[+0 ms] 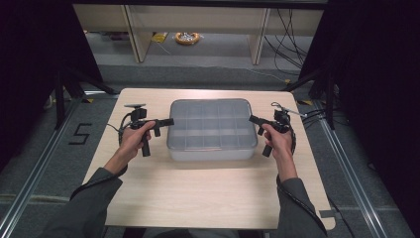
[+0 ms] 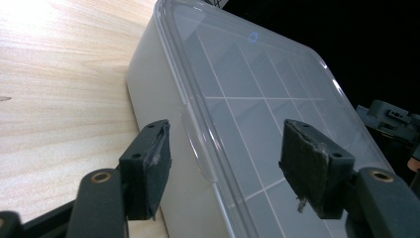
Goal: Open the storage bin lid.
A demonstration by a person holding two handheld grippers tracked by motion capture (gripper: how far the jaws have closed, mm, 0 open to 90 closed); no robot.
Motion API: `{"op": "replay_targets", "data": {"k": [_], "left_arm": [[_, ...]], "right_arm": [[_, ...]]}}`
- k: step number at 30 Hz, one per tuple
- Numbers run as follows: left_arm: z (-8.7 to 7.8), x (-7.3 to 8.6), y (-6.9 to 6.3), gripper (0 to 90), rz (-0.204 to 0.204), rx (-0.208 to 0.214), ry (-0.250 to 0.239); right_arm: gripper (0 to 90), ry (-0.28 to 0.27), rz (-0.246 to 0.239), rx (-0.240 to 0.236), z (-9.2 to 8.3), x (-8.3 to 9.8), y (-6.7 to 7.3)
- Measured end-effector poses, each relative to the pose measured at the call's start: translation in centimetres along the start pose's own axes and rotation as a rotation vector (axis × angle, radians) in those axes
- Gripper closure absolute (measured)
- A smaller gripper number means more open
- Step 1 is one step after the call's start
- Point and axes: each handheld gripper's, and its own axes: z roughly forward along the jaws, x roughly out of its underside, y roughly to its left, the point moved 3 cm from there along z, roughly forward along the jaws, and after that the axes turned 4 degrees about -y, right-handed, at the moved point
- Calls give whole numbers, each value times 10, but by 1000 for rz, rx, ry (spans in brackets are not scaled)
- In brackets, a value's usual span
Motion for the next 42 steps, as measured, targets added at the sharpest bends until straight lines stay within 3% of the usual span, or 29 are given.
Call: {"op": "replay_targets", "data": {"k": [2,4,5,6,7,8,9,13,15,16,17,20,21,22,23,29,30,31,35,36,37,42], "left_arm": [[2,-1,-1,383,9,-21,-6],[4,0,2,391,6,-20,5],[5,0,1,397,-8,-27,3],[5,1,2,402,-7,-30,11],[7,1,3,410,0,-27,9],[7,1,3,414,0,-27,9],[8,2,3,423,-3,-23,24],[11,3,3,459,-21,-27,17],[11,3,4,475,-4,-22,29],[11,3,4,484,-1,-14,30],[12,3,3,495,-5,-5,33],[14,4,0,514,-3,-17,28],[14,4,0,520,6,-18,31],[14,4,0,523,8,-25,24],[14,4,0,525,6,-25,25],[13,4,0,551,-7,-30,25],[12,4,0,554,-6,-30,22],[12,3,1,558,8,-24,20],[13,3,0,564,-7,-32,10],[13,3,0,564,-10,-34,10],[13,3,-1,565,-24,-38,9],[12,3,-2,566,-20,-41,9]], "right_arm": [[482,2,22,7,2,0,1],[486,19,7,6,2,1,0],[486,22,66,5,3,1,4],[486,-9,-57,-2,7,-1,-5],[487,-5,-22,3,6,0,-3],[487,-5,-22,3,6,0,-3],[490,16,27,6,6,2,1],[494,11,22,-2,8,2,3],[496,31,58,3,7,3,6],[494,30,40,8,8,2,6],[494,4,-45,-3,10,1,0],[496,22,-54,-8,8,1,0],[501,28,11,-1,9,2,5],[507,35,33,1,8,2,6],[510,25,23,1,9,2,4],[563,30,80,1,12,4,4],[566,25,72,-4,13,5,2],[574,17,-7,-7,14,4,-4],[584,16,2,-7,13,4,-3],[584,23,62,9,11,5,2],[584,26,64,8,11,5,3],[606,5,58,23,10,3,5]]}}
